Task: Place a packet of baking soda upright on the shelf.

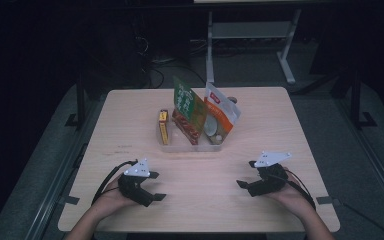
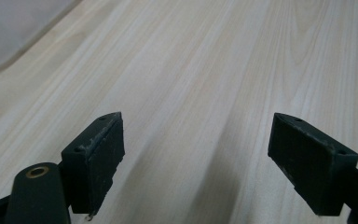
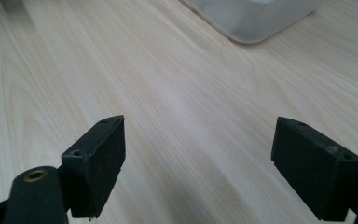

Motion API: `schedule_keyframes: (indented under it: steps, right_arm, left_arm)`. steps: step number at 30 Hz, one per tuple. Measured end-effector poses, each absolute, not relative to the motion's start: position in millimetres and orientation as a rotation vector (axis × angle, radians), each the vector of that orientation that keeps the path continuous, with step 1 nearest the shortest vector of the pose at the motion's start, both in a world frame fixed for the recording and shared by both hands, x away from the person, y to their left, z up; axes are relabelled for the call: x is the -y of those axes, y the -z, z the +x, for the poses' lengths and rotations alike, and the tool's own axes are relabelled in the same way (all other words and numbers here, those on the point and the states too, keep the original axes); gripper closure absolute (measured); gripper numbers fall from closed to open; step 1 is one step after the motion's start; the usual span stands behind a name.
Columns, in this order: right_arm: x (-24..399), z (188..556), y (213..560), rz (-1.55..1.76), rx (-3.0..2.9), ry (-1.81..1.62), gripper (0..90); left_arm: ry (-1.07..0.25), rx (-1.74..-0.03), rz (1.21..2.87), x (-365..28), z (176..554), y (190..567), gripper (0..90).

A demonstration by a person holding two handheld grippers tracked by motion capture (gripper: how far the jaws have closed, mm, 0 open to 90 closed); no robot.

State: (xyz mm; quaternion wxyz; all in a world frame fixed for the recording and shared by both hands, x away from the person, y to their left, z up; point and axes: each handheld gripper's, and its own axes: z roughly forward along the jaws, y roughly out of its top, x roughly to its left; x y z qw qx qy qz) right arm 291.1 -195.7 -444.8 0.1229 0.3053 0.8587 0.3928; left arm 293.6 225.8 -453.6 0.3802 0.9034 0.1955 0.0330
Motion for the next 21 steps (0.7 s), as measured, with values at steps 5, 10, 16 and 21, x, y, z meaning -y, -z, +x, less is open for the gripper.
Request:
schedule_keyframes:
  steps: [5,10,16,21]
  right_arm:
    - [194.9,292.5,449.3,0.878,-2.530,-1.121,17.2]
    - [193.2,292.2,451.7,0.852,-2.553,-1.083,16.9]
    - [193.7,291.6,451.5,0.838,-2.556,-1.084,16.8]
    - [194.8,291.5,451.2,0.841,-2.551,-1.088,16.6]
  left_arm:
    - [-0.058,-0.513,2.311,-221.1,293.4,461.2,17.7]
    - [-0.057,-0.505,2.316,-218.4,294.3,461.9,17.7]
    - [-0.054,-0.502,2.322,-218.1,295.3,462.4,17.7]
    - [-0.061,-0.495,2.324,-218.5,296.1,461.6,17.7]
